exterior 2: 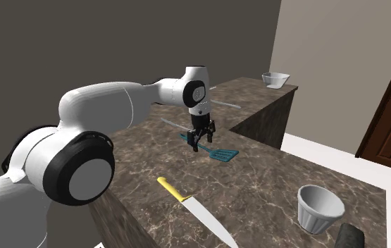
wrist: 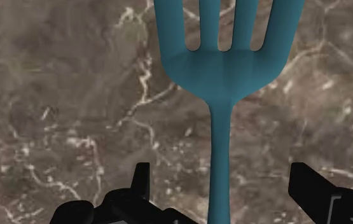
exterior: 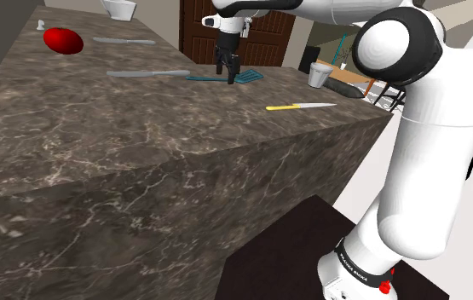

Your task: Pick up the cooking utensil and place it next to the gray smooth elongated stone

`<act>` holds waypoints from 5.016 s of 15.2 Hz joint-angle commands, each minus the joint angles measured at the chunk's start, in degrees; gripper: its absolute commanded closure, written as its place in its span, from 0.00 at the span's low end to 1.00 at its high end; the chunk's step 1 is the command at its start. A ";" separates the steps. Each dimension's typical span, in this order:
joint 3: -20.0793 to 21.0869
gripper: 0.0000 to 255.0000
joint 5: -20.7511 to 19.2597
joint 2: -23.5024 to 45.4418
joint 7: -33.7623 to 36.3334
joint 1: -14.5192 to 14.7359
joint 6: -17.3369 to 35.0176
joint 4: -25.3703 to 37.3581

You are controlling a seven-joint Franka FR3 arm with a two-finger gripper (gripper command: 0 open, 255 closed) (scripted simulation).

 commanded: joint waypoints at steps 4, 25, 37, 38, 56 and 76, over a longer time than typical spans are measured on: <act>0.00 1.00 -0.02 -0.13 0.02 0.02 0.04 -0.16; -0.11 1.00 0.65 3.99 -1.10 -0.73 -13.70 17.72; -1.12 1.00 -0.06 -3.43 -4.06 -2.19 -15.86 12.73; -1.37 1.00 -0.38 -5.91 -4.66 -2.44 -14.74 9.20; -8.83 1.00 -6.97 -36.06 -18.60 -9.47 -8.05 -25.56; -22.15 1.00 -16.27 -50.82 -37.68 -17.88 -7.62 -36.46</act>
